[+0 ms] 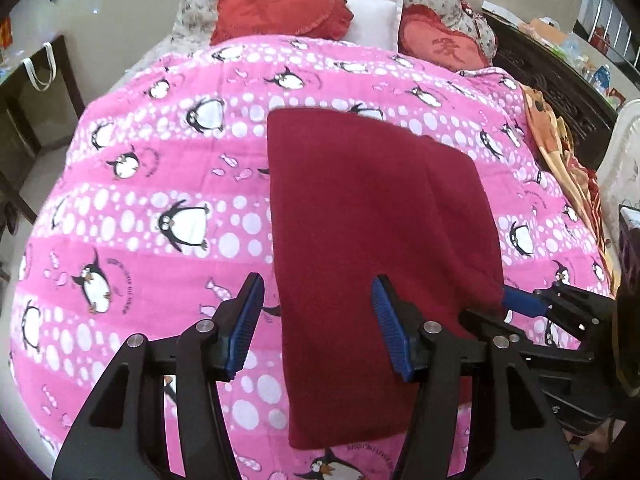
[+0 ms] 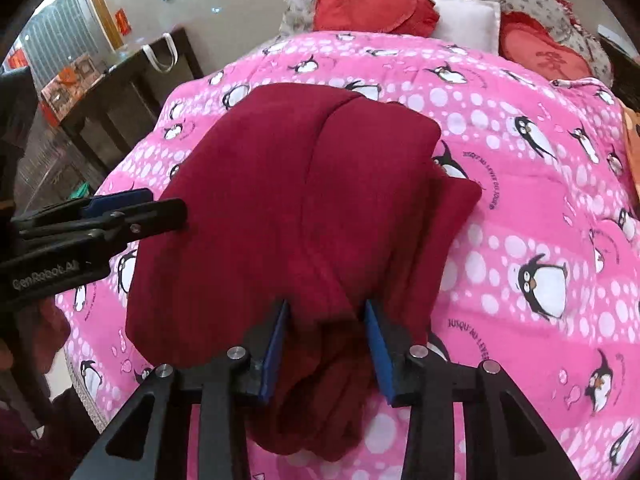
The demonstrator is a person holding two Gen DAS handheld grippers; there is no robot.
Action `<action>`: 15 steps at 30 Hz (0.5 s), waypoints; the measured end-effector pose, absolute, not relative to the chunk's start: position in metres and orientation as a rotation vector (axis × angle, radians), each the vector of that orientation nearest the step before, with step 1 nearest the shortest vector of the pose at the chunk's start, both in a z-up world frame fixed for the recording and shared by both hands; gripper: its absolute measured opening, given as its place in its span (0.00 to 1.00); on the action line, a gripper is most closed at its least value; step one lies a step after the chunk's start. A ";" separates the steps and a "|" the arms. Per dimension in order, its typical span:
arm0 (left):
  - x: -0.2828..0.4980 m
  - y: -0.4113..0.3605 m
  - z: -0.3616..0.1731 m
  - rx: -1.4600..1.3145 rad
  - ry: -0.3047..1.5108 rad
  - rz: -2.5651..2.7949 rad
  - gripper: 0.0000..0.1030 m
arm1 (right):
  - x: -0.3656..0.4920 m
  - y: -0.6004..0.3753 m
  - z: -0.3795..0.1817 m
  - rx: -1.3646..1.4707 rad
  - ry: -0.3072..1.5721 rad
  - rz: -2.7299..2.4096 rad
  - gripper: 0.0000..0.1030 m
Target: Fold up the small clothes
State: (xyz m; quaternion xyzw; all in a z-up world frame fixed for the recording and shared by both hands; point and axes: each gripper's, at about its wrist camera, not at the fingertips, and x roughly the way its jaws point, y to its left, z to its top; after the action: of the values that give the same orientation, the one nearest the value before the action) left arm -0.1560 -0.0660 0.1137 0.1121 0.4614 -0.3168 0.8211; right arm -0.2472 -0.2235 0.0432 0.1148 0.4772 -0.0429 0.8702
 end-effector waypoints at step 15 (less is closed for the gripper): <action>-0.182 -0.051 0.146 0.229 0.870 -0.632 0.54 | -0.277 -0.212 0.120 0.287 0.791 -0.184 0.53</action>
State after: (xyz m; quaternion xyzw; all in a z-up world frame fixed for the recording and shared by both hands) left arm -0.1823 -0.0507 0.1459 0.1088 0.4136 -0.3004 0.8526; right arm -0.2771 -0.2120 0.1196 0.1390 0.3832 -0.0894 0.9088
